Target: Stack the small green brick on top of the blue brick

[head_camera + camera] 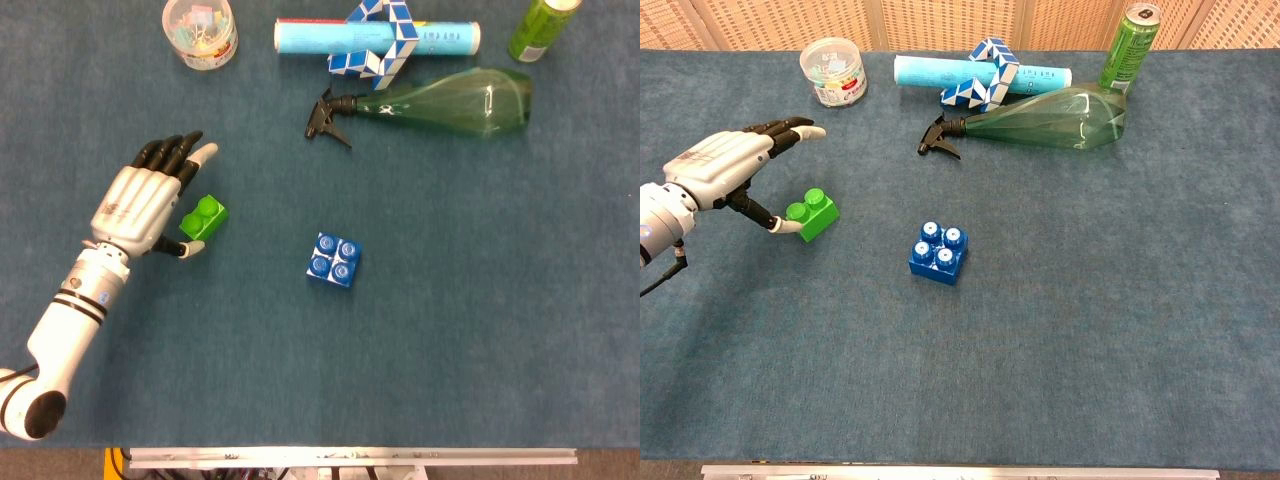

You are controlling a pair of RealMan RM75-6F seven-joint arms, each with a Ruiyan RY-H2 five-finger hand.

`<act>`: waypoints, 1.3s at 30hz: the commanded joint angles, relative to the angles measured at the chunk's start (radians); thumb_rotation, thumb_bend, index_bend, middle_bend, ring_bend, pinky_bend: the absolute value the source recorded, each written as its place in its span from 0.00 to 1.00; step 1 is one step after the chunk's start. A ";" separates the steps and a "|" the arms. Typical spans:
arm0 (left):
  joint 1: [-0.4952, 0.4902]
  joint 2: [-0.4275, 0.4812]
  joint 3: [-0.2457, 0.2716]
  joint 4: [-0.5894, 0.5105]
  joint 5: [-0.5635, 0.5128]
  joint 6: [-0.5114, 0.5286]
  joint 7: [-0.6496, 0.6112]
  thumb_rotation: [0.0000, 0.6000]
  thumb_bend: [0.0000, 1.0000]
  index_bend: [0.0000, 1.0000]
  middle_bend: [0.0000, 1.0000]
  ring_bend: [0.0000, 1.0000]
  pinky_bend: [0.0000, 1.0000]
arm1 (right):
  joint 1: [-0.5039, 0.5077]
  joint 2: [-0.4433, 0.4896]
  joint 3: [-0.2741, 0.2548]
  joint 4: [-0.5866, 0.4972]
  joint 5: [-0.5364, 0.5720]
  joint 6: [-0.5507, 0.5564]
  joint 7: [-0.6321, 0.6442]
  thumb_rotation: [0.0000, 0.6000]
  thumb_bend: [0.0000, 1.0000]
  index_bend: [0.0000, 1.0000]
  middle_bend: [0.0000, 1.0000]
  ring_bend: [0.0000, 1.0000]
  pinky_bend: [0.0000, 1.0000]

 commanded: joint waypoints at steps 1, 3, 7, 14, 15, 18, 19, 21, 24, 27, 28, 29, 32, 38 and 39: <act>-0.008 -0.013 0.002 0.013 -0.008 -0.003 0.018 1.00 0.00 0.03 0.00 0.00 0.07 | -0.006 0.001 0.000 0.002 -0.003 0.008 0.006 1.00 0.12 0.06 0.10 0.06 0.25; -0.011 -0.020 0.004 0.021 -0.015 -0.007 0.027 1.00 0.00 0.02 0.00 0.00 0.07 | -0.008 0.001 0.000 0.004 -0.005 0.012 0.009 1.00 0.12 0.06 0.10 0.06 0.25; -0.016 -0.033 0.005 0.031 -0.034 -0.018 0.028 1.00 0.00 0.02 0.00 0.00 0.07 | -0.013 0.003 0.000 0.006 -0.010 0.020 0.015 1.00 0.12 0.06 0.10 0.06 0.25; -0.027 -0.058 0.002 0.067 -0.056 -0.032 0.021 1.00 0.00 0.02 0.00 0.00 0.07 | -0.019 0.004 0.003 0.008 -0.008 0.028 0.026 1.00 0.12 0.06 0.10 0.06 0.25; -0.029 -0.061 0.001 0.073 -0.058 -0.034 0.019 1.00 0.00 0.02 0.00 0.00 0.07 | -0.019 0.004 0.003 0.008 -0.008 0.028 0.025 1.00 0.12 0.06 0.10 0.06 0.25; -0.035 -0.070 -0.001 0.093 -0.069 -0.044 0.016 1.00 0.00 0.02 0.00 0.00 0.07 | -0.018 0.004 0.004 0.007 -0.008 0.024 0.023 1.00 0.12 0.06 0.10 0.06 0.25; -0.036 -0.073 -0.001 0.101 -0.073 -0.046 0.016 1.00 0.00 0.02 0.00 0.00 0.07 | -0.017 0.004 0.004 0.007 -0.008 0.022 0.023 1.00 0.12 0.06 0.10 0.06 0.25; -0.037 -0.076 -0.002 0.112 -0.079 -0.048 0.016 1.00 0.00 0.02 0.00 0.00 0.07 | -0.017 0.004 0.005 0.007 -0.008 0.021 0.022 1.00 0.12 0.06 0.10 0.06 0.25; -0.035 -0.076 0.000 0.126 -0.087 -0.045 0.016 1.00 0.00 0.02 0.00 0.00 0.07 | -0.017 0.004 0.006 0.007 -0.006 0.019 0.022 1.00 0.12 0.06 0.10 0.06 0.25; -0.030 -0.072 -0.001 0.135 -0.092 -0.040 0.008 1.00 0.00 0.02 0.00 0.00 0.07 | -0.017 0.004 0.007 0.006 -0.004 0.018 0.022 1.00 0.12 0.06 0.10 0.06 0.25; -0.029 -0.070 -0.002 0.138 -0.094 -0.038 0.005 1.00 0.00 0.02 0.00 0.00 0.07 | -0.017 0.005 0.007 0.006 -0.004 0.017 0.022 1.00 0.12 0.06 0.10 0.06 0.25; -0.027 -0.066 -0.002 0.141 -0.096 -0.037 0.001 1.00 0.00 0.02 0.00 0.00 0.07 | -0.017 0.005 0.007 0.006 -0.004 0.017 0.023 1.00 0.12 0.06 0.10 0.06 0.25; -0.024 -0.057 -0.003 0.147 -0.098 -0.031 -0.003 1.00 0.00 0.02 0.00 0.00 0.07 | -0.017 0.006 0.009 0.005 -0.002 0.016 0.023 1.00 0.12 0.06 0.10 0.06 0.25; -0.019 -0.041 -0.008 0.173 -0.110 -0.027 -0.009 1.00 0.00 0.02 0.00 0.00 0.07 | -0.019 0.007 0.011 0.006 0.000 0.017 0.030 1.00 0.12 0.06 0.10 0.06 0.25; -0.018 -0.038 -0.010 0.176 -0.113 -0.026 -0.013 1.00 0.00 0.02 0.00 0.00 0.07 | -0.019 0.008 0.011 0.006 0.001 0.017 0.031 1.00 0.12 0.06 0.10 0.06 0.25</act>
